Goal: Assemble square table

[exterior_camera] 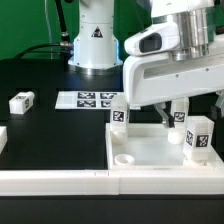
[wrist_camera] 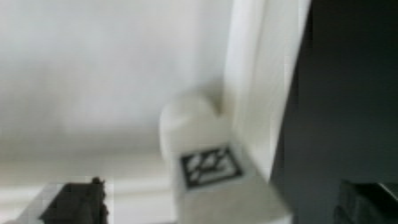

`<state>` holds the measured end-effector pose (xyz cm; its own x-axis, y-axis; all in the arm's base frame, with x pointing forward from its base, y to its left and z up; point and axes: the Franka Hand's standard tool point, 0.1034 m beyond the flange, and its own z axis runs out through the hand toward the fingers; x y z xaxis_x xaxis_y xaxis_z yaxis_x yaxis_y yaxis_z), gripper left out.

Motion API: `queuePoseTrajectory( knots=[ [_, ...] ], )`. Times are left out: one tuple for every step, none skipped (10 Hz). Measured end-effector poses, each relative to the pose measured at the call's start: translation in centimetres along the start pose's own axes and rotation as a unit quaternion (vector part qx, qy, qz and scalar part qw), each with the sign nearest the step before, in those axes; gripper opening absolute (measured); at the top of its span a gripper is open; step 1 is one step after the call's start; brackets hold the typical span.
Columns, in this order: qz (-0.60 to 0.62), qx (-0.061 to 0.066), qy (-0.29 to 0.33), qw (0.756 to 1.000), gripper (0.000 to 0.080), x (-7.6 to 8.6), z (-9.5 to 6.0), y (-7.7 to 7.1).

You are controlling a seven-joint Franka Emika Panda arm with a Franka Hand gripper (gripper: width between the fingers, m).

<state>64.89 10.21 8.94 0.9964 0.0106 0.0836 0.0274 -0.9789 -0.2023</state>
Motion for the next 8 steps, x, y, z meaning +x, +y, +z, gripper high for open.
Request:
queuePoseTrajectory(
  knots=[
    [0.0, -0.001, 0.012, 1.0, 0.0649, 0.8, -0.2, 0.1],
    [0.0, -0.001, 0.012, 1.0, 0.0649, 0.7, 0.0, 0.1],
    [0.001, -0.001, 0.011, 1.0, 0.0649, 0.7, 0.0, 0.2],
    [0.002, -0.019, -0.01, 1.0, 0.0649, 0.5, 0.0, 0.6],
    [0.005, -0.041, -0.031, 0.999, 0.0649, 0.8, -0.1, 1.0],
    [0.012, -0.055, -0.049, 0.997, 0.0649, 1.3, -0.2, 1.3],
    [0.011, -0.056, -0.042, 0.997, 0.0649, 2.0, -0.4, 1.6],
    [0.011, -0.056, -0.043, 0.997, 0.0649, 2.0, -0.3, 1.5]
  ],
)
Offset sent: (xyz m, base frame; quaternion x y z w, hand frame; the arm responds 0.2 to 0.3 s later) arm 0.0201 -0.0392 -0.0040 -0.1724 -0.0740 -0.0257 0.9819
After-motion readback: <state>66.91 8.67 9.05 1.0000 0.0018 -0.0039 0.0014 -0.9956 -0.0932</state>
